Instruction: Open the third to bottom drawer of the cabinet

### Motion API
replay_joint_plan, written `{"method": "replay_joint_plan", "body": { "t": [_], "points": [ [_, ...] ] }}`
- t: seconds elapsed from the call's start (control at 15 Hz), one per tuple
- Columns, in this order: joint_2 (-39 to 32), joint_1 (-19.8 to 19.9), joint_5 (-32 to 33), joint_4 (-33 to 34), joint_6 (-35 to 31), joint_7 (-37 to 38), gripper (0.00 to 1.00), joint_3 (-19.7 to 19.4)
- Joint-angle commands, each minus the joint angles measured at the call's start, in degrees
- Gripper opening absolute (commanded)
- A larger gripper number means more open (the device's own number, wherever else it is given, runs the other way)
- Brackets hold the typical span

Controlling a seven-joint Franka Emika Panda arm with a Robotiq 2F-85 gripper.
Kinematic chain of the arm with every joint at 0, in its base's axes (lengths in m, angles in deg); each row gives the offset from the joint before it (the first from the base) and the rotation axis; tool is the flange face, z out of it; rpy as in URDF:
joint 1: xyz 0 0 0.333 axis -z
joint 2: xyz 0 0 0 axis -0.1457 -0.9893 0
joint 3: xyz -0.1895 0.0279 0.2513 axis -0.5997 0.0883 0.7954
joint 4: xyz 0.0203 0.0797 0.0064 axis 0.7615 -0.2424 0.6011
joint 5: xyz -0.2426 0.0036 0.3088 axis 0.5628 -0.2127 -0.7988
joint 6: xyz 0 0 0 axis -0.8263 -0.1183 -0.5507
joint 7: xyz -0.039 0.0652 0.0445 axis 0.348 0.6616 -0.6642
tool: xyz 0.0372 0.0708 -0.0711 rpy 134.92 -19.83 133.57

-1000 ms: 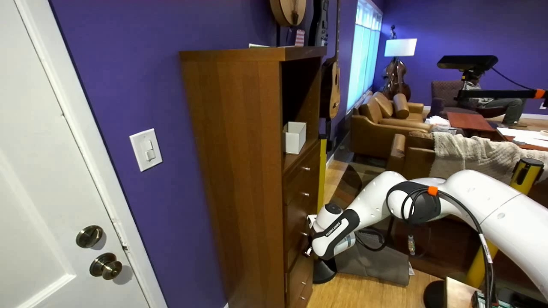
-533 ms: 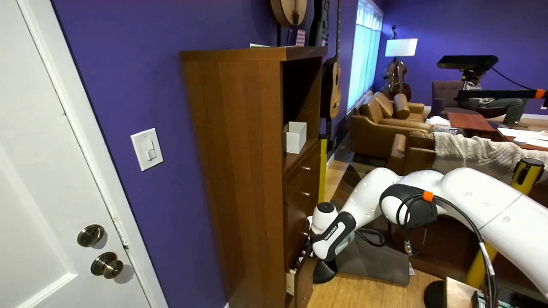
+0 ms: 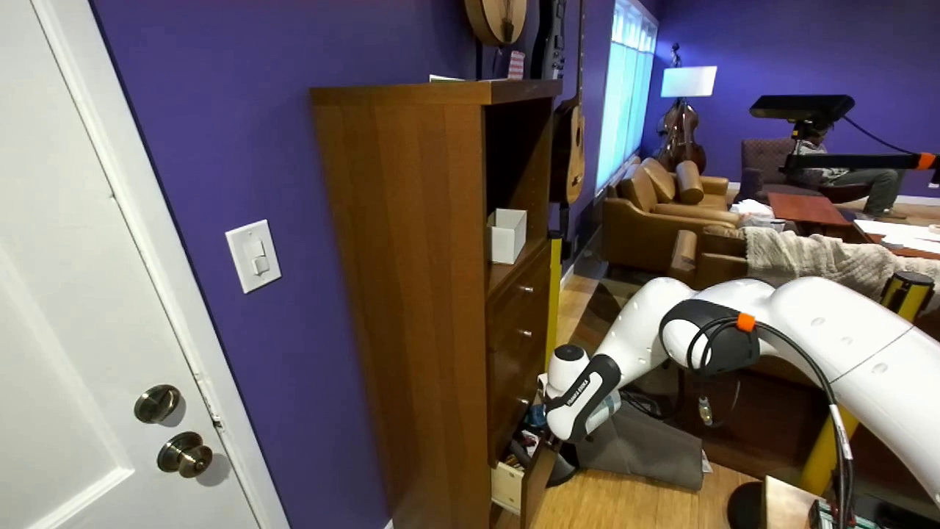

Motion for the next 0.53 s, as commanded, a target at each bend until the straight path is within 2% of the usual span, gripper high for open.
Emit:
{"method": "replay_joint_plan", "body": {
  "t": [0.0, 0.47],
  "points": [
    [-2.4, 5.9, -1.6, -0.9, 5.2, -3.4, 0.04, 0.6],
    [-2.3, 13.9, -4.6, -4.4, 4.2, -9.9, 0.04, 5.2]
  ]
}}
